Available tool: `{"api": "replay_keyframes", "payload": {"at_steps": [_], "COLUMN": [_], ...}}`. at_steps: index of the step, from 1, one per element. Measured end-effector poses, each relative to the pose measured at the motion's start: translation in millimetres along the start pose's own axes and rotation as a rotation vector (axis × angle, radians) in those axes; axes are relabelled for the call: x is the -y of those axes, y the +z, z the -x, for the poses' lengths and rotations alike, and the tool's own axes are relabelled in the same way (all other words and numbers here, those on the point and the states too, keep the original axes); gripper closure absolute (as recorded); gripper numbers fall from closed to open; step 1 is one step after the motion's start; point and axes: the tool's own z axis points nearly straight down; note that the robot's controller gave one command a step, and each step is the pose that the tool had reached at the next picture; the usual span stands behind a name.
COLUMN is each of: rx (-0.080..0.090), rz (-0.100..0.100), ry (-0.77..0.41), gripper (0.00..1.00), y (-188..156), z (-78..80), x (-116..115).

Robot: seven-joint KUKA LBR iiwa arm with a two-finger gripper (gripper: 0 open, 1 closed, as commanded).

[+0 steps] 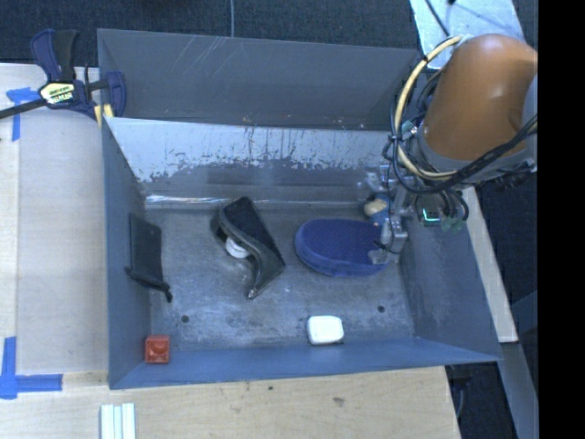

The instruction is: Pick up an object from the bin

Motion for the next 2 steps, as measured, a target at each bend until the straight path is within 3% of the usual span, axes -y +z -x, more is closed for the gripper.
{"api": "replay_keyframes", "payload": {"at_steps": [1,2], "rx": [-0.002,0.005], "rz": [0.000,0.000], "ry": [0.247,0.359], "gripper": [0.00,0.00], "y": [151.1,118.4], "z": [58.7,40.6], "x": [-34.5,-26.4]}}
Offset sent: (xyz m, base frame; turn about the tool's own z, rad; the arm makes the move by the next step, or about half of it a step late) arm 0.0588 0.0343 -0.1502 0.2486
